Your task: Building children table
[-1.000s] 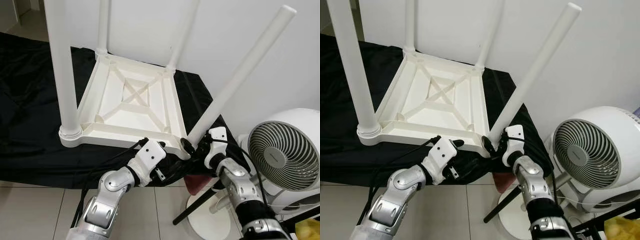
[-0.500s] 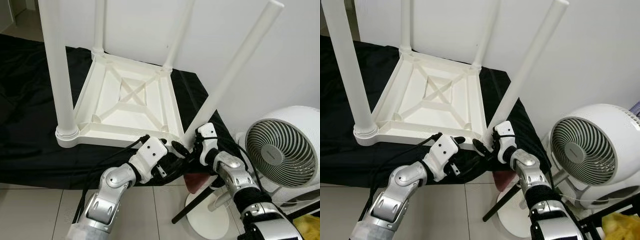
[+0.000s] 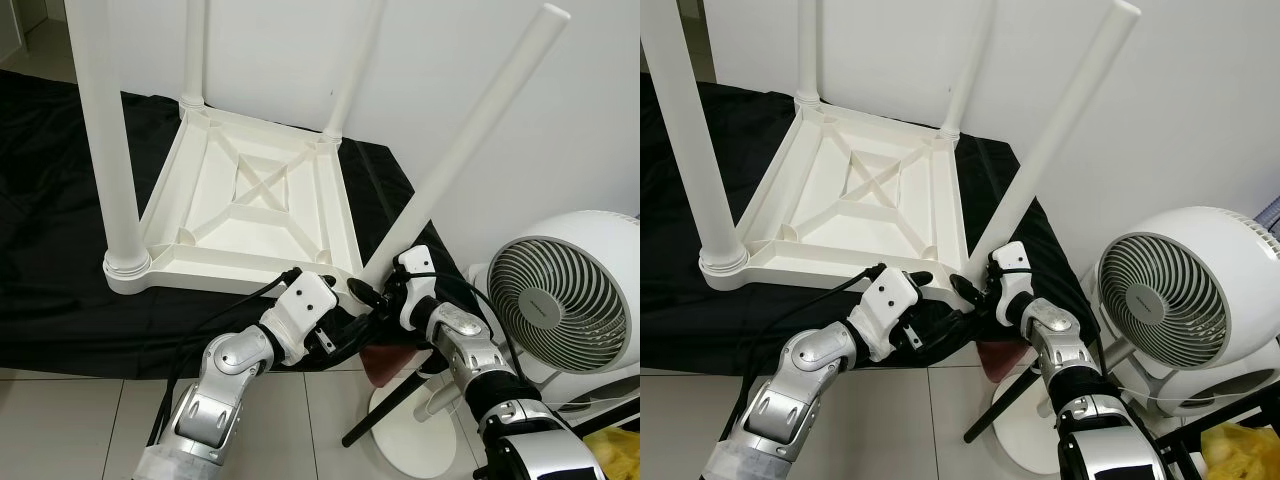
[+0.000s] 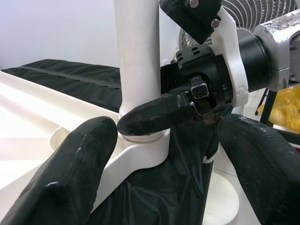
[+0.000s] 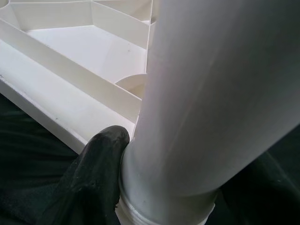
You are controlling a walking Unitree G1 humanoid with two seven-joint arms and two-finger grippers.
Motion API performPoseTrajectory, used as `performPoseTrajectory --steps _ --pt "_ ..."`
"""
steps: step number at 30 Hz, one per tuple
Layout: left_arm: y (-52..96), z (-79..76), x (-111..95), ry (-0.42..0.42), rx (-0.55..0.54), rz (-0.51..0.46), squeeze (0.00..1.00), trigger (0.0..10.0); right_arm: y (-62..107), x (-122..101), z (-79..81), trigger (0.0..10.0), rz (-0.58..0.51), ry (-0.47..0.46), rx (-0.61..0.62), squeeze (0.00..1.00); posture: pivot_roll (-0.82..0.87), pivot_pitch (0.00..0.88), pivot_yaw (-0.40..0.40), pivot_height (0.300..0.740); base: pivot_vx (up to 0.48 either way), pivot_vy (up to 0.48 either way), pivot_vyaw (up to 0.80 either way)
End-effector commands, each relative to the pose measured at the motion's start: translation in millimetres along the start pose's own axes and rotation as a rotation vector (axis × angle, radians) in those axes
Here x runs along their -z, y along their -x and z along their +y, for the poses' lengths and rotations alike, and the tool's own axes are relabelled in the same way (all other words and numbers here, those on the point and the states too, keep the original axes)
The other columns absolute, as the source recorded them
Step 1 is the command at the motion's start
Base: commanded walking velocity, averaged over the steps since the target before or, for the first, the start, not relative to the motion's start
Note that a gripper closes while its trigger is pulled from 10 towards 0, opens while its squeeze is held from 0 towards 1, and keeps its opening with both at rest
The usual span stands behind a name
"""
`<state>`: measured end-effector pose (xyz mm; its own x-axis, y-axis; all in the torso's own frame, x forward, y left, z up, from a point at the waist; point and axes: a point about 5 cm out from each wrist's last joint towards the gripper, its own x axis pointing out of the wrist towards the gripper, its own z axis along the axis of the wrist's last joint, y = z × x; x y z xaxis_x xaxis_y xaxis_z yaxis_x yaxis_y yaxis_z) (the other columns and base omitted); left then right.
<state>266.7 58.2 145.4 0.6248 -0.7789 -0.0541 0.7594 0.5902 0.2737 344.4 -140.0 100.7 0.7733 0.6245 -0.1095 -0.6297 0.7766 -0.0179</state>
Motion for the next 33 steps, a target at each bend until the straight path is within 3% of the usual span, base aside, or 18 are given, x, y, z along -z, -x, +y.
performPoseTrajectory --steps 1,6,8,12,14,21,22,26,33 --pt "-4.7 -1.3 0 0.008 -0.058 -0.005 0.0 10.0 3.0 14 3.0 10.0 0.031 -0.075 0.024 0.0 0.04 0.0 -0.245 0.74 0.0 0.0 0.0" --pt "-3.9 3.0 2 0.015 -0.091 -0.001 0.0 10.0 -0.3 17 9.4 10.0 0.033 -0.079 0.121 0.0 0.03 0.0 -0.25 0.74 0.0 0.0 0.0" --pt "4.3 19.6 5 -0.002 -0.144 0.022 0.0 10.0 -0.4 20 12.3 10.0 0.045 -0.11 0.217 0.0 0.04 0.0 -0.256 0.74 0.0 0.0 0.0" --pt "7.3 25.0 5 -0.009 -0.159 0.028 0.0 10.0 0.1 21 12.5 10.0 0.044 -0.122 0.25 0.0 0.04 0.0 -0.256 0.74 0.0 0.0 0.0" --pt "11.9 31.7 6 -0.02 -0.172 0.034 0.0 10.0 0.9 21 16.6 10.0 0.032 -0.13 0.338 0.0 0.05 0.0 -0.255 0.74 0.0 0.0 0.0" --pt "10.1 32.0 6 -0.011 -0.19 0.033 0.0 10.0 4.2 20 25.0 10.0 0.006 -0.143 0.569 0.0 0.05 0.0 -0.261 0.74 0.0 0.0 0.0" --pt "8.6 30.5 6 -0.009 -0.189 0.027 0.0 10.0 3.2 21 27.5 10.0 0.004 -0.178 0.604 0.0 0.05 0.0 -0.261 0.74 0.0 0.0 0.0" --pt "5.3 28.3 4 -0.005 -0.185 0.017 0.0 10.0 -1.6 13 32.1 10.0 -0.041 -0.214 0.596 0.0 0.04 0.0 -0.251 0.74 0.0 0.0 0.0" --pt "0.8 26.2 3 -0.008 -0.158 0.008 0.0 10.0 3.4 6 21.4 10.0 -0.057 -0.196 0.608 0.0 0.05 0.0 -0.238 0.74 0.0 0.0 0.0"
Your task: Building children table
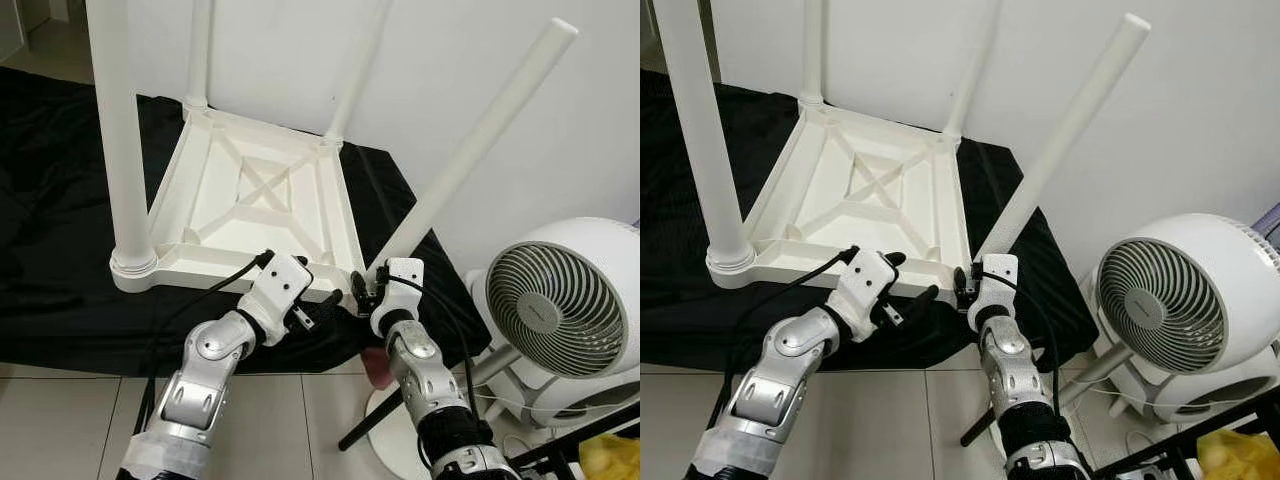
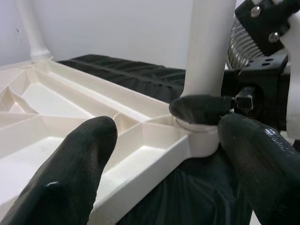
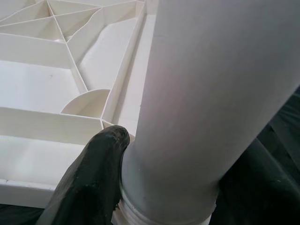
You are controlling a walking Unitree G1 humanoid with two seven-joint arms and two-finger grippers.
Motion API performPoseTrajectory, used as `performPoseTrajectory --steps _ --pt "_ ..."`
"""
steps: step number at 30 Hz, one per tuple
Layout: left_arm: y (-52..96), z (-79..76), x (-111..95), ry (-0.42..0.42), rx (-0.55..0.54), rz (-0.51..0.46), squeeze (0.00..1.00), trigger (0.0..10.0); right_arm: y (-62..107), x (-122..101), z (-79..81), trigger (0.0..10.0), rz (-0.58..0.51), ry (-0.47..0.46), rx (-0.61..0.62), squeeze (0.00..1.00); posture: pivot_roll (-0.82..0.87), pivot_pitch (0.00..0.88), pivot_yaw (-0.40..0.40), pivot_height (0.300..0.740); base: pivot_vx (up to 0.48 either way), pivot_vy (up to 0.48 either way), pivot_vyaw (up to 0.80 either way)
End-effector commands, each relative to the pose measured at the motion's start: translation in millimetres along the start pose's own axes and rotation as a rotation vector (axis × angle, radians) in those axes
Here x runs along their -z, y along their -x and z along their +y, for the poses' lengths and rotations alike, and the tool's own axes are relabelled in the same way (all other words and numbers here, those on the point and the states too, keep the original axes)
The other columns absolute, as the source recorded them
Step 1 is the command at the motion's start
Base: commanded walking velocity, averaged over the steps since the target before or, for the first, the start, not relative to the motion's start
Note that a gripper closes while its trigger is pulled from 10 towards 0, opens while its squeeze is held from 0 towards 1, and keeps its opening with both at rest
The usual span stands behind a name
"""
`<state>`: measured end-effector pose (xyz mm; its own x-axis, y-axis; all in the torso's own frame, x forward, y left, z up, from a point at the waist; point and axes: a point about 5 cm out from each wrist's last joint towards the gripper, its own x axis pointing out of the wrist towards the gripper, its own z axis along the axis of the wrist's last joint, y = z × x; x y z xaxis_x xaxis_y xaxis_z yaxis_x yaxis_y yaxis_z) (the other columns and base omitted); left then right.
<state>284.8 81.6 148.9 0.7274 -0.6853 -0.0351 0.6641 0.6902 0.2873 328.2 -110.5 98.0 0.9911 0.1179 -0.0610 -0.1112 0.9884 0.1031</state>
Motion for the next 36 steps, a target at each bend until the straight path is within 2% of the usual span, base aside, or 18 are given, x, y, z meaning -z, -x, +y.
performPoseTrajectory --steps 1,2,3,5,6,10,11,18,24,31,36 --pt "-5.8 -3.0 -3 0.0 -0.02 -0.013 0.0 10.0 2.0 2 -15.6 10.0 0.017 -0.023 0.054 0.0 0.05 0.0 -0.238 0.74 0.0 0.0 0.0" --pt "-5.8 -3.0 -3 0.0 -0.02 -0.013 0.0 10.0 2.0 2 -15.6 10.0 0.017 -0.023 0.054 0.0 0.05 0.0 -0.238 0.74 0.0 0.0 0.0" --pt "-6.0 -3.6 -3 -0.001 -0.016 -0.014 0.0 10.0 2.3 0 -17.0 10.0 0.006 -0.036 0.051 1.0 0.04 0.0 -0.232 0.74 0.0 0.0 0.0" --pt "-5.9 -4.0 -3 -0.001 -0.01 -0.015 0.0 10.0 2.7 -5 -15.2 10.0 -0.025 -0.02 0.032 1.0 0.04 0.0 -0.221 0.74 0.0 0.0 0.0" --pt "-6.1 -3.9 -3 -0.001 -0.007 -0.016 0.0 10.0 2.3 -7 -14.0 10.0 -0.034 -0.023 0.019 0.79 0.04 0.0 -0.218 0.74 0.0 0.0 0.0" --pt "-6.9 -4.0 -4 -0.001 -0.004 -0.018 0.0 10.0 2.2 -10 -13.6 10.0 -0.047 -0.021 0.008 0.79 0.04 0.0 -0.212 0.74 0.0 0.0 0.0" --pt "-7.8 -3.5 -4 -0.002 0.004 -0.019 0.0 10.0 2.4 -12 -12.5 10.0 -0.059 -0.027 -0.012 0.0 0.02 0.0 -0.178 0.74 0.0 0.0 0.0" --pt "-12.1 -3.3 -7 -0.011 0.034 -0.025 0.0 10.0 5.3 -14 -11.5 10.0 -0.078 -0.02 -0.097 0.0 0.02 0.0 -0.148 0.74 0.0 0.0 0.0" --pt "-16.5 -0.3 -10 -0.024 0.075 -0.027 0.0 10.0 8.9 -19 -19.1 10.0 -0.091 0.065 -0.233 0.0 -0.01 0.0 -0.093 0.74 0.0 0.0 0.0" --pt "-18.4 -0.1 -11 -0.025 0.088 -0.032 0.0 10.0 8.8 -19 -16.4 10.0 -0.097 0.078 -0.249 0.0 -0.01 0.0 -0.072 0.74 0.0 0.0 0.0" --pt "-19.4 -1.1 -11 -0.022 0.114 -0.029 0.0 10.0 9.4 -18 -11.0 10.0 -0.109 0.074 -0.261 0.0 -0.03 0.0 -0.02 0.74 0.0 0.0 0.0"
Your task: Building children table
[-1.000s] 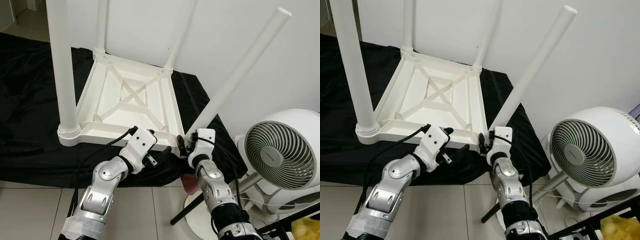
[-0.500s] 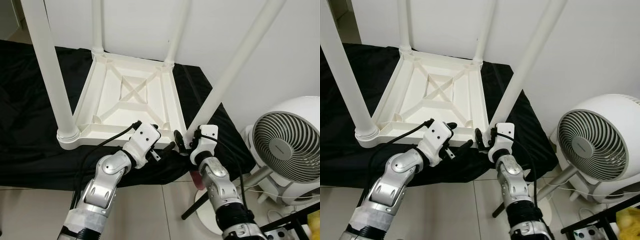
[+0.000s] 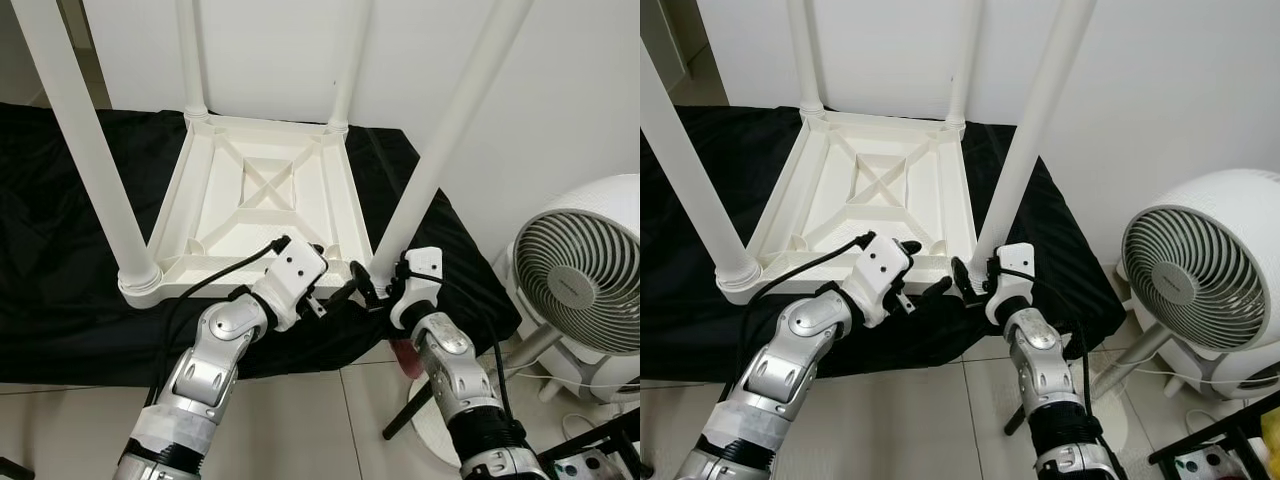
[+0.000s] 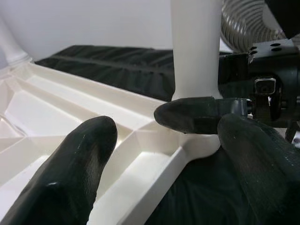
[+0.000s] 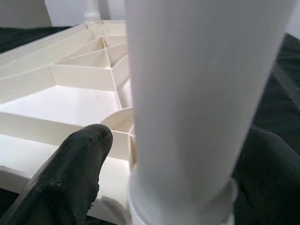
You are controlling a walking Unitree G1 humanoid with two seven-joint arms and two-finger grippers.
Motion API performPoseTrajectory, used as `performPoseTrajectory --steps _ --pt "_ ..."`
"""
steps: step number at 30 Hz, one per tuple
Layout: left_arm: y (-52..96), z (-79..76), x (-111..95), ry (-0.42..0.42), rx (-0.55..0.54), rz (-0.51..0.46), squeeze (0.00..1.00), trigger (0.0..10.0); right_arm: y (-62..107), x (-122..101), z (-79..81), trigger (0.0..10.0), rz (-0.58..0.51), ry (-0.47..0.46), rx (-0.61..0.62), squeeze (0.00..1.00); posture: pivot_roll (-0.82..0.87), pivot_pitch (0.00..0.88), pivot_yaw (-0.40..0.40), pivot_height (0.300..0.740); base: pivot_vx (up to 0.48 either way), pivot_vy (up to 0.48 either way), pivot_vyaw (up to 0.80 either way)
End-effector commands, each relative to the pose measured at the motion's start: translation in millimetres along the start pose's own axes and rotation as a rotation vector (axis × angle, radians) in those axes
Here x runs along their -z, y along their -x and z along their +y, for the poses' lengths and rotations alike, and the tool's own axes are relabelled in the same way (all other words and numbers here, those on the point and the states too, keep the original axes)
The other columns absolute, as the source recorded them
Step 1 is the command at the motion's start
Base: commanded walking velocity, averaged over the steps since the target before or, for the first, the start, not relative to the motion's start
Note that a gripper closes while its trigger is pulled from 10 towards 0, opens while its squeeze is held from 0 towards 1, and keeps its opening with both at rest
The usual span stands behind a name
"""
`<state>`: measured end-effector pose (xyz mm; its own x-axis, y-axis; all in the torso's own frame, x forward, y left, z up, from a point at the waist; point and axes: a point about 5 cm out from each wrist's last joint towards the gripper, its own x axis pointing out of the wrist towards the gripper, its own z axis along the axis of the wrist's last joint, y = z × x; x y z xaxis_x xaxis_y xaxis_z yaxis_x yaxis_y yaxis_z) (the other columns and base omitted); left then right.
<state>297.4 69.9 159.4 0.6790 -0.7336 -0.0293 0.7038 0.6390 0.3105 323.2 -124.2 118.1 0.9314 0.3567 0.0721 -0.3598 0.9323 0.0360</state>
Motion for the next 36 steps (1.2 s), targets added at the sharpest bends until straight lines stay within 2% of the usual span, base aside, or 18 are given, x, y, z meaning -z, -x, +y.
performPoseTrajectory --steps 1,12,16,20,27,30,33,34,36 --pt "-3.1 -4.7 -1 0.005 0.059 -0.004 0.0 10.0 2.1 3 1.4 10.0 0.003 0.007 -0.014 0.0 -0.03 0.0 -0.021 0.74 0.0 0.0 0.0" --pt "-0.8 2.8 2 -0.002 0.034 0.001 0.0 10.0 -1.0 6 9.4 10.0 0.0 0.001 -0.031 0.0 0.0 0.0 -0.035 0.74 0.0 0.0 0.0" --pt "-1.6 3.7 1 0.032 0.035 -0.021 0.0 10.0 -4.5 5 13.3 10.0 -0.006 -0.001 -0.036 0.0 0.01 0.0 -0.041 0.74 0.0 0.0 0.0" --pt "-4.2 4.5 0 0.121 0.053 -0.055 0.0 10.0 -7.3 7 19.3 10.0 -0.01 -0.013 -0.043 0.0 0.02 0.0 -0.036 0.74 0.0 0.0 0.0" --pt "-6.3 6.4 0 0.111 0.039 -0.054 0.0 10.0 -7.0 9 19.6 10.0 -0.007 -0.015 -0.047 0.0 0.02 0.0 -0.045 0.74 0.0 0.0 0.0" --pt "-8.6 12.0 0 0.094 -0.015 -0.05 0.0 10.0 -7.3 9 17.7 10.0 -0.004 -0.015 -0.048 0.0 0.04 0.0 -0.093 0.74 0.0 0.0 0.0" --pt "-8.9 13.5 -1 0.088 -0.027 -0.053 0.0 10.0 -7.8 9 17.5 10.0 -0.002 -0.017 -0.05 0.0 0.05 0.0 -0.104 0.74 0.0 0.0 0.0" --pt "-9.7 16.2 -2 0.08 -0.047 -0.057 0.0 10.0 -8.8 8 17.1 10.0 -0.001 -0.021 -0.054 0.0 0.06 0.0 -0.158 0.74 0.0 0.0 0.0" --pt "-9.8 19.7 -3 0.07 -0.07 -0.062 0.0 10.0 -10.1 7 17.0 10.0 0.003 -0.022 -0.056 0.0 0.06 0.0 -0.171 0.74 0.0 0.0 0.0"
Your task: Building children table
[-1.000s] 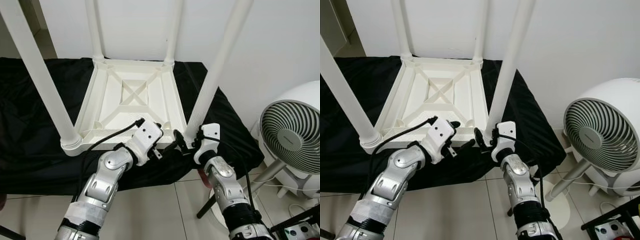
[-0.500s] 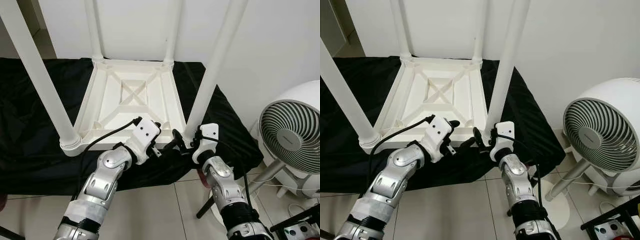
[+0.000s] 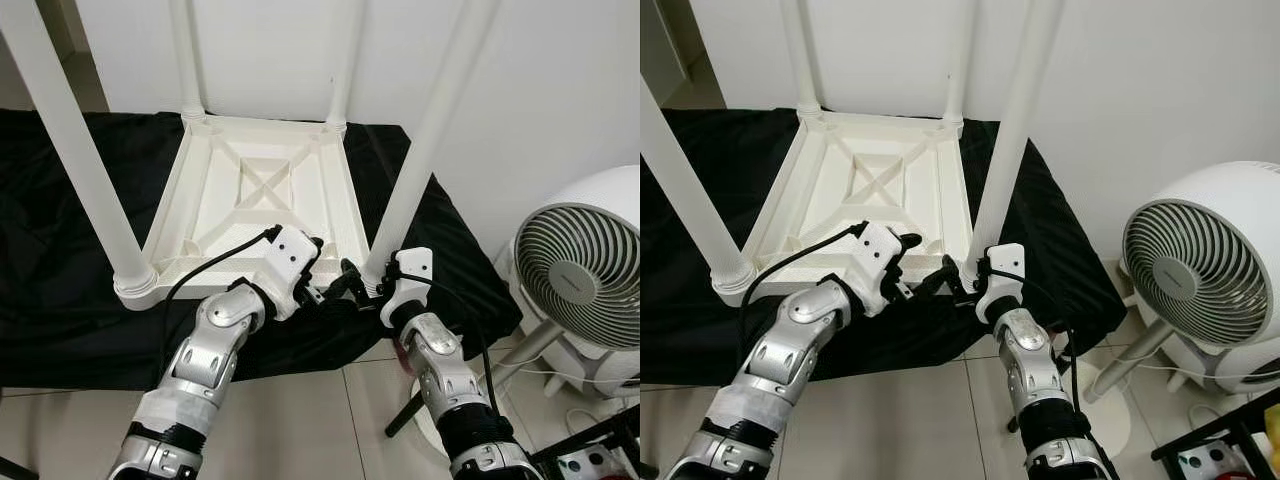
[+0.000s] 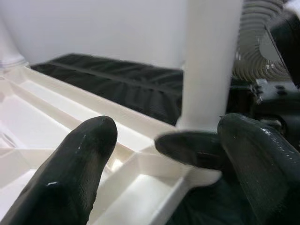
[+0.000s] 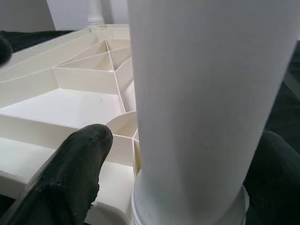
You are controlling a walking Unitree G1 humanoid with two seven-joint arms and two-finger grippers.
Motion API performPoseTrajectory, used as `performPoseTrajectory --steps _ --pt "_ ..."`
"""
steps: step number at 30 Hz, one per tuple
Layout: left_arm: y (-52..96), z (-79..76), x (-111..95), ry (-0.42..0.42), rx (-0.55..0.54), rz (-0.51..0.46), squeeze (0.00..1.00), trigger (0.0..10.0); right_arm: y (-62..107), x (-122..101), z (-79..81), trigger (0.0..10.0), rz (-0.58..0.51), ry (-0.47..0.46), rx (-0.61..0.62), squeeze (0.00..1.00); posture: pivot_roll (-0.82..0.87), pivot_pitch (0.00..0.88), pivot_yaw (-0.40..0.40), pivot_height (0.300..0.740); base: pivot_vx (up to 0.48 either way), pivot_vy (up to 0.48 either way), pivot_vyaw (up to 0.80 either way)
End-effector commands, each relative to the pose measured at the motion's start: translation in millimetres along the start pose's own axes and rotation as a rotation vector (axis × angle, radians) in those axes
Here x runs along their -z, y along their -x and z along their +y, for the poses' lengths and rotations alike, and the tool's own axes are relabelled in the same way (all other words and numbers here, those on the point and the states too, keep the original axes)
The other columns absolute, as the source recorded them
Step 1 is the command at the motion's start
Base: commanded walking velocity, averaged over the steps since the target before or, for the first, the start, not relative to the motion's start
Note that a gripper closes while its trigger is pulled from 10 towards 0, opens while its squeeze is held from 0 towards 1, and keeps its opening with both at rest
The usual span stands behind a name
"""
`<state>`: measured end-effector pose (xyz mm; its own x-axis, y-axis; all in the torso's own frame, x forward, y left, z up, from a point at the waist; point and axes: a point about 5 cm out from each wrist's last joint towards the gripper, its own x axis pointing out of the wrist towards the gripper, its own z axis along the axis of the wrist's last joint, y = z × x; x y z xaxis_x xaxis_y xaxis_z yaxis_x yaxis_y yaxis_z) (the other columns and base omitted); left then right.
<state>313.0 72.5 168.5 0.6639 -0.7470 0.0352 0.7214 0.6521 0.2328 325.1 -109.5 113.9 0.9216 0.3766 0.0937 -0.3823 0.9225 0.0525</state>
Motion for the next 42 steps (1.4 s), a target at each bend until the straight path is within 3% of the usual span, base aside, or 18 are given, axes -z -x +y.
performPoseTrajectory --steps 1,6,11,42 --pt "-1.2 7.8 1 -0.018 -0.096 -0.003 0.0 10.0 -4.4 1 3.4 10.0 0.028 -0.007 -0.035 0.0 0.07 0.0 -0.201 0.74 0.0 0.0 0.0" --pt "2.6 16.0 1 -0.018 -0.164 -0.004 0.0 10.0 -6.0 -1 2.3 10.0 0.033 -0.008 -0.048 0.0 0.07 0.0 -0.222 0.74 0.0 0.0 0.0" --pt "6.8 14.8 3 -0.038 -0.182 -0.003 0.0 10.0 -6.9 -2 -2.8 10.0 0.039 -0.005 -0.048 0.0 0.08 0.0 -0.246 0.74 0.0 0.0 0.0" --pt "6.3 21.5 0 -0.069 -0.21 -0.019 0.0 10.0 -8.5 -3 -5.9 10.0 0.039 0.004 -0.058 0.0 0.09 0.0 -0.25 0.74 0.0 0.0 0.0"
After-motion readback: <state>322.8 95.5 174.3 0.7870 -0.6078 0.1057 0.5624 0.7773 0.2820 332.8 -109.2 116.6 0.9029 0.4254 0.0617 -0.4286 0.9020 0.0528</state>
